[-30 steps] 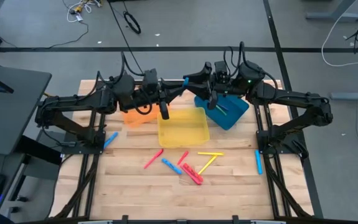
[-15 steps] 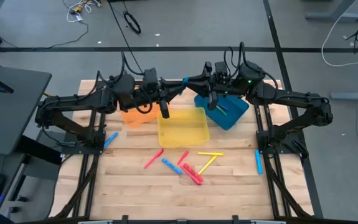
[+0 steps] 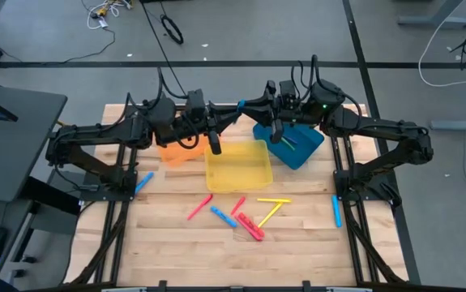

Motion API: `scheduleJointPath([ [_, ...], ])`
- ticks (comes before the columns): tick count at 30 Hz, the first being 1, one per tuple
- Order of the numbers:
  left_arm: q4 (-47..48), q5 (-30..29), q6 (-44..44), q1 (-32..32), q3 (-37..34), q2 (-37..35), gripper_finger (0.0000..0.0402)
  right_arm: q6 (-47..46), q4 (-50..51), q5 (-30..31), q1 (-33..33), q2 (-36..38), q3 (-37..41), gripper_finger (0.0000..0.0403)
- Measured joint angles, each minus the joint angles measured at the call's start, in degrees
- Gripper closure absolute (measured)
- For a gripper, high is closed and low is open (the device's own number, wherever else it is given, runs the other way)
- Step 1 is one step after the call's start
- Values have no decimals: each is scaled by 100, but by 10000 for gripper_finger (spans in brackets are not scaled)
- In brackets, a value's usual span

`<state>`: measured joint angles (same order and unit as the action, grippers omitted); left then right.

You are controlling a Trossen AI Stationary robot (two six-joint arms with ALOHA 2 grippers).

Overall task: Pick & Place Markers
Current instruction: Put the blue pen into the blue bin

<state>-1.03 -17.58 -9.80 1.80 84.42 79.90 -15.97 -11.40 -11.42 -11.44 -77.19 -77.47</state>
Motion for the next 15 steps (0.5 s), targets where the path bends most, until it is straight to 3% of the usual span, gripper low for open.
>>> scheduleJointPath([
  [15,-10,-92,-2,2,0,2,277,27,17,2,0,-2,2,358],
])
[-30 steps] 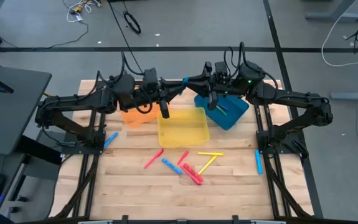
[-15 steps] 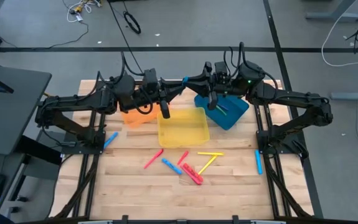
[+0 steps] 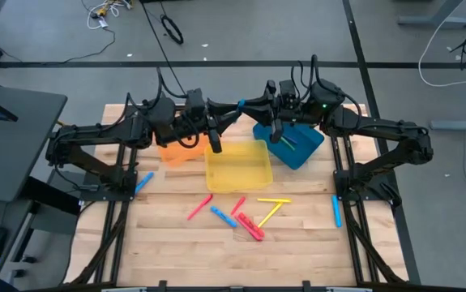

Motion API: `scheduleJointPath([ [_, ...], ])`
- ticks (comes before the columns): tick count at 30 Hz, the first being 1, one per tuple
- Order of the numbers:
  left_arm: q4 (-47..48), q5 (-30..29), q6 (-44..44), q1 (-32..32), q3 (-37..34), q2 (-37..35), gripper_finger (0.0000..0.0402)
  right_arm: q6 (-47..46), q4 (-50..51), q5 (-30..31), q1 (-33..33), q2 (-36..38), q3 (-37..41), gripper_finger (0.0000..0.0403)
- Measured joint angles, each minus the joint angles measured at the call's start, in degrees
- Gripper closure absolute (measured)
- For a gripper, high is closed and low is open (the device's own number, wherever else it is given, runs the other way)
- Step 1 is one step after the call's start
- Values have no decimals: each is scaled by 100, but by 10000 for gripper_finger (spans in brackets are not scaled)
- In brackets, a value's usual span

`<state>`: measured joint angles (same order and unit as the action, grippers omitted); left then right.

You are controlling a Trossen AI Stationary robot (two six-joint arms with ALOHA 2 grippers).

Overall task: Pick & Place Markers
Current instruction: Put the blue pen into the blue bin

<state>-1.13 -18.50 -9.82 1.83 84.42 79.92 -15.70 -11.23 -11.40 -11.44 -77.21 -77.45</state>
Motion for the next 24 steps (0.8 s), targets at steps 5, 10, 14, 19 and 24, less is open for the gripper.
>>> scheduleJointPath([
  [5,72,2,2,-14,0,0,251,37,82,-2,-37,11,0,358],
  [10,401,6,11,-17,-9,-96,229,44,245,-2,-176,124,7,358],
  [14,597,-94,119,-4,-3,-301,223,132,521,6,-274,376,4,358],
  [19,995,-374,306,-7,7,-664,224,172,1370,20,-319,818,4,358],
  [24,1703,-739,322,-7,-5,-1007,224,214,2345,382,-310,1359,4,358],
])
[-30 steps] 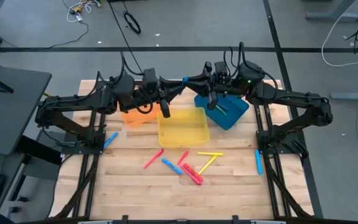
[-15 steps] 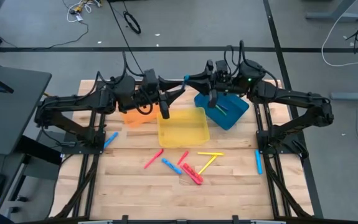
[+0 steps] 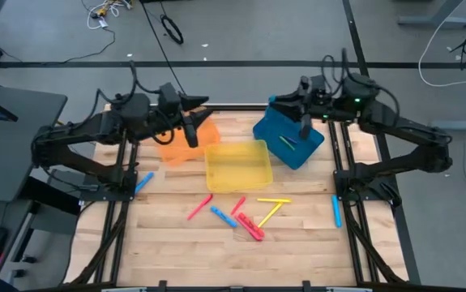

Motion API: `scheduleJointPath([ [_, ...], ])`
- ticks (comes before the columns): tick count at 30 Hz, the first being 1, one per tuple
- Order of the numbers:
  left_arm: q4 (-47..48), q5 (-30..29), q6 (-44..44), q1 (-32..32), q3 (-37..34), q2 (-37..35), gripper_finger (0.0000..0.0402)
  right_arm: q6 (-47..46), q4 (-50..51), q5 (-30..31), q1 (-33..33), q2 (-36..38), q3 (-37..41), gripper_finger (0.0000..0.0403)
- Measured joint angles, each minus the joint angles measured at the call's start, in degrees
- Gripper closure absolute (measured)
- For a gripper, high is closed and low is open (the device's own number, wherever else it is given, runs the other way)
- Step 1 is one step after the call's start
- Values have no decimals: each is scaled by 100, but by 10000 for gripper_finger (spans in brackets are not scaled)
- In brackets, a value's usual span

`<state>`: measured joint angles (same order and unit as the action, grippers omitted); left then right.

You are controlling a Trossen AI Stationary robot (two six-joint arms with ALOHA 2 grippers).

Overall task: Pick & Place Markers
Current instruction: Put the blue pen into the blue bin

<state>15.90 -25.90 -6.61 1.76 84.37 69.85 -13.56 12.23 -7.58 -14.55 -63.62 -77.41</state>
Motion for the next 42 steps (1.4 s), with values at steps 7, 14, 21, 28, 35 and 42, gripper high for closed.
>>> scheduleJointPath([
  [7,381,-287,41,7,7,-321,225,-90,1026,607,79,726,-4,358],
  [14,684,-454,-155,179,5,-352,225,-162,1844,1617,97,833,-7,358],
  [21,1089,-450,-486,334,3,-350,225,196,2195,2249,-146,532,-4,358],
  [28,1296,-452,-663,332,3,-350,225,536,2604,3218,-393,285,-4,358],
  [35,1404,-451,-779,332,3,-350,225,578,2875,3330,-615,197,-4,358],
  [42,1403,-450,-776,332,3,-348,225,767,3637,2422,-1236,-432,-705,358],
])
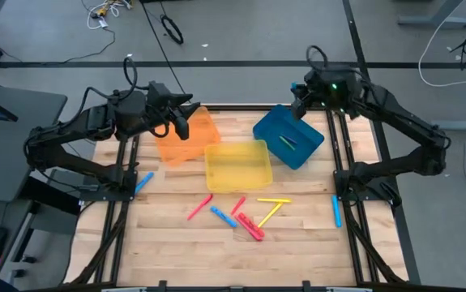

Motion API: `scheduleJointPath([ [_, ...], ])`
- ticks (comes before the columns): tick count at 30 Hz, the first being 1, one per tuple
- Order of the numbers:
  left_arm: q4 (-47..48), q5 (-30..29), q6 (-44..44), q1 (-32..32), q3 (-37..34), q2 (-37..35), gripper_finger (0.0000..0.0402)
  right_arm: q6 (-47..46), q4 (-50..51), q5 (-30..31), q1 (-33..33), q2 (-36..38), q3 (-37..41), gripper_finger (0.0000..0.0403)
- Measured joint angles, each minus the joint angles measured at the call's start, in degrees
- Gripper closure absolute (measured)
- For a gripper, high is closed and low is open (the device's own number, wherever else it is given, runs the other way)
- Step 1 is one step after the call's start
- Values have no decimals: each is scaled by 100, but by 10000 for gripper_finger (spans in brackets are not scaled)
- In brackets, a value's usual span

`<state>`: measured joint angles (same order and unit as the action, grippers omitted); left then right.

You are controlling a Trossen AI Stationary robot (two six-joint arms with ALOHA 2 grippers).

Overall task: Pick & Place Markers
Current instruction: Put the blue pen into the blue bin

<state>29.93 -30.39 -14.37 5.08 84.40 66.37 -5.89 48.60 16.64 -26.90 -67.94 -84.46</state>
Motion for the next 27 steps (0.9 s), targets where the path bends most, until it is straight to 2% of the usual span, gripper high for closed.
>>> scheduleJointPath([
  [7,17,26,-2,0,-7,48,225,77,1611,-975,-590,-1211,-1268,358],
  [12,49,29,-62,0,-8,132,225,101,2419,-1430,-843,-1948,-1716,358],
  [20,24,21,-107,-7,0,288,225,289,2892,-1635,-930,-2647,-1425,358],
  [27,46,24,-96,-7,-7,297,225,246,2172,-1648,-936,-2732,-469,358],
])
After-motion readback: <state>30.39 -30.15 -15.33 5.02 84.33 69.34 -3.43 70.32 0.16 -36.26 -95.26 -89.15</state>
